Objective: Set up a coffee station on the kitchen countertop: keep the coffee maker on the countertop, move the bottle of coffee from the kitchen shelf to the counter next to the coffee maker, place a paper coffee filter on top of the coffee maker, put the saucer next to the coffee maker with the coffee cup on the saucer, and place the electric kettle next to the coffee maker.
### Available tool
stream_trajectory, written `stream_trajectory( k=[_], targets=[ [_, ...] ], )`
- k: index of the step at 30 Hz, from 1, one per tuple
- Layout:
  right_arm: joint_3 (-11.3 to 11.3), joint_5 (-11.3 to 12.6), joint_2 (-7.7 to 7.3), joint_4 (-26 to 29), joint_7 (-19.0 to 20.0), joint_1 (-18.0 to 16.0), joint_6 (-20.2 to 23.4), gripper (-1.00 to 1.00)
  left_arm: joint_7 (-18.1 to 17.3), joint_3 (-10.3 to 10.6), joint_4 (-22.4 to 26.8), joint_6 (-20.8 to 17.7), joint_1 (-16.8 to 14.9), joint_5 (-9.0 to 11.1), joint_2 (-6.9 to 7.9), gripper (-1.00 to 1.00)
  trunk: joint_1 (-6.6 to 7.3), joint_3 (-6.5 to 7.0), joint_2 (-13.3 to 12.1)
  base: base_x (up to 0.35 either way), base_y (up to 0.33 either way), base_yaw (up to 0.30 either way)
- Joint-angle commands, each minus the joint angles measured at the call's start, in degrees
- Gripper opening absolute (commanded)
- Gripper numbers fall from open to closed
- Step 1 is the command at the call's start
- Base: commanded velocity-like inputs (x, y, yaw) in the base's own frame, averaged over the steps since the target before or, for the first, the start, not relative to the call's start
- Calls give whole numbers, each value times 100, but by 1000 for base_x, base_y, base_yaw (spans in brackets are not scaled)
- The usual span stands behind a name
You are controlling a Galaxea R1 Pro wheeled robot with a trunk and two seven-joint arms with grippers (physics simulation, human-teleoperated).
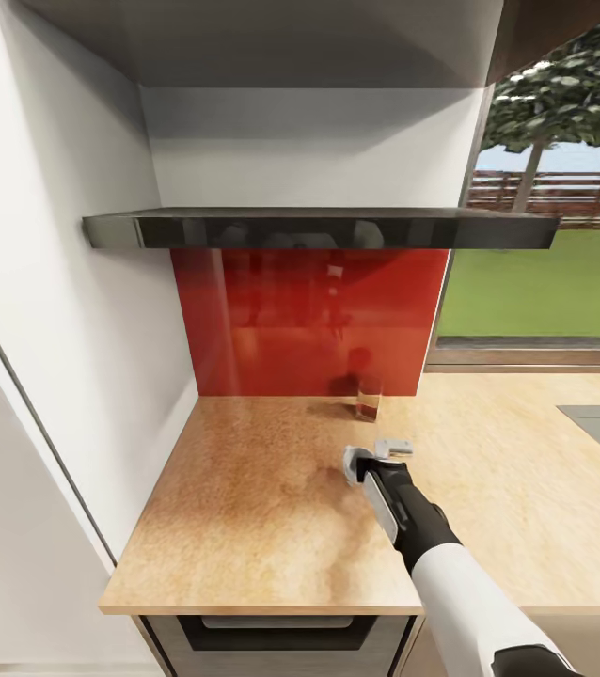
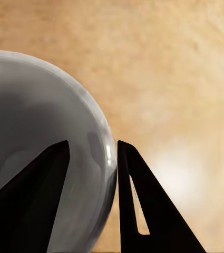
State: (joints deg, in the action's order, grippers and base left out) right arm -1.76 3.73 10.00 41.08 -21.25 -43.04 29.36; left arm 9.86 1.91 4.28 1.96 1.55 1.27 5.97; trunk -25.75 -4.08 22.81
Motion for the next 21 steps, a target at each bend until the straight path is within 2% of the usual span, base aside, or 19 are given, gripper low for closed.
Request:
stream_trajectory(
  k=[1,2,5,15,17,21],
  targets=[
    [-17,49,0,120,-46,-3,27,-100,16,20,11,6,3,14,1,100,-4,-12,11,0,0,0],
    [-17,49,0,181,-46,-3,28,-100,16,20,11,6,3,14,1,100,-4,-12,11,0,0,0],
    [-29,49,0,827,-52,-2,59,-100,16,9,19,24,-2,16,6,100,-4,-12,11,0,0,0],
    [-28,17,0,1811,-55,-2,383,-100,-41,31,33,31,-6,0,-37,100,-4,-12,11,0,0,0],
    [-33,19,0,2175,-59,-2,410,-100,-44,30,46,-8,-6,-4,-42,100,-4,-12,11,0,0,0],
    [-35,21,0,2596,-62,-2,791,-100,-36,12,53,11,-6,-4,-43,100,-4,-12,11,0,0,0]
  ],
)
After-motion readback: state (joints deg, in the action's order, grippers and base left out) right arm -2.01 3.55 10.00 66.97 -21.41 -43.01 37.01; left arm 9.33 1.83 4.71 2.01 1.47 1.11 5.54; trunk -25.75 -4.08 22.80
